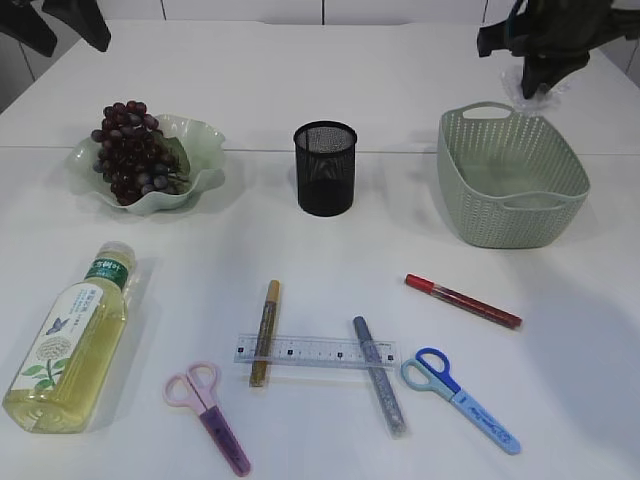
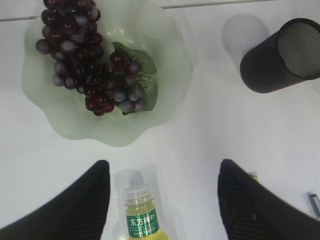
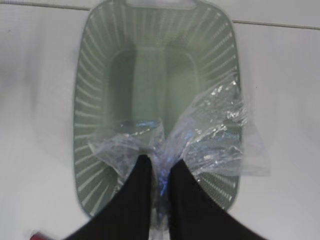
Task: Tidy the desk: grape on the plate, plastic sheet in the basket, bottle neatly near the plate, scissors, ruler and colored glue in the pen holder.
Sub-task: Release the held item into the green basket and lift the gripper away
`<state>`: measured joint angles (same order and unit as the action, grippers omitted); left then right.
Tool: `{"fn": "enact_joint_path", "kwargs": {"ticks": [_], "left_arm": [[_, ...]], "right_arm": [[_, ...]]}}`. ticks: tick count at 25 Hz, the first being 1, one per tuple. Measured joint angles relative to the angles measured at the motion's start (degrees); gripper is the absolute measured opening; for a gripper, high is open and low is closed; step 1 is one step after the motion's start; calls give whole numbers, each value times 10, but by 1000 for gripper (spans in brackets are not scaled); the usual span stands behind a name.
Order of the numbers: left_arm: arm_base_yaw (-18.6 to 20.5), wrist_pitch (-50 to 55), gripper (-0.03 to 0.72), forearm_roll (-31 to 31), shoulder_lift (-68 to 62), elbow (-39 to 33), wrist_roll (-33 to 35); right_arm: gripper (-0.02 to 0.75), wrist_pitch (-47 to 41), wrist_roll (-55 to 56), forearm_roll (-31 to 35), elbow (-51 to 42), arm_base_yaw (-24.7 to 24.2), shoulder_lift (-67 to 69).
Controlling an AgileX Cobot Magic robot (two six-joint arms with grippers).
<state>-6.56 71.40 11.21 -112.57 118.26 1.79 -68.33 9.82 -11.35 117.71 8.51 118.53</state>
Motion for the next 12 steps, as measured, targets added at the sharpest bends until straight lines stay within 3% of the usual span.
{"fn": "enact_joint_path", "kwargs": {"ticks": [12], "left_arm": [[0,0,470,0,0,0,0]], "right_arm": [[57,38,8,45,2,-23,68]]}}
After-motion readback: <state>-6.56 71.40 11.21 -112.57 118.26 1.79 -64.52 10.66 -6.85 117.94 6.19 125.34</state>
